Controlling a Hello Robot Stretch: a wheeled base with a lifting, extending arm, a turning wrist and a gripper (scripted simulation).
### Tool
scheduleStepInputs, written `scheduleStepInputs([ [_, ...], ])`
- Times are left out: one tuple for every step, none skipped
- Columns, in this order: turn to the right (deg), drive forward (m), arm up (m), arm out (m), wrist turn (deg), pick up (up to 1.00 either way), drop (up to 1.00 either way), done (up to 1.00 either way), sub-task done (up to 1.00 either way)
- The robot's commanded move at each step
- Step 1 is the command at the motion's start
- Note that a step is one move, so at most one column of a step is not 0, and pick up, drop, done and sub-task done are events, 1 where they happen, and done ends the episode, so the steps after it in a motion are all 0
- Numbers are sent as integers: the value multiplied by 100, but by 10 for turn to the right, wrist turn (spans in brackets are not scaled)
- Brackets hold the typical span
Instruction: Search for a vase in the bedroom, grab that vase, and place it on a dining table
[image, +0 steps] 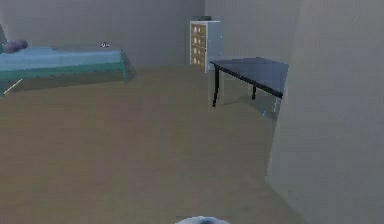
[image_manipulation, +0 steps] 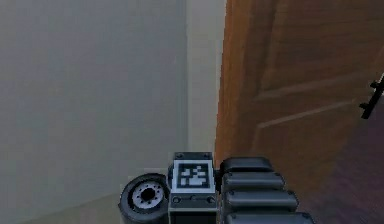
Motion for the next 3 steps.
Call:
scheduleStepInputs([
  [-210, 0, 0, 0, 0, 0, 0, 0, 0],
  [0, 15, 0, 0, 0, 0, 0, 0, 0],
  [240, 0, 0, 0, 0, 0, 0, 0, 0],
])
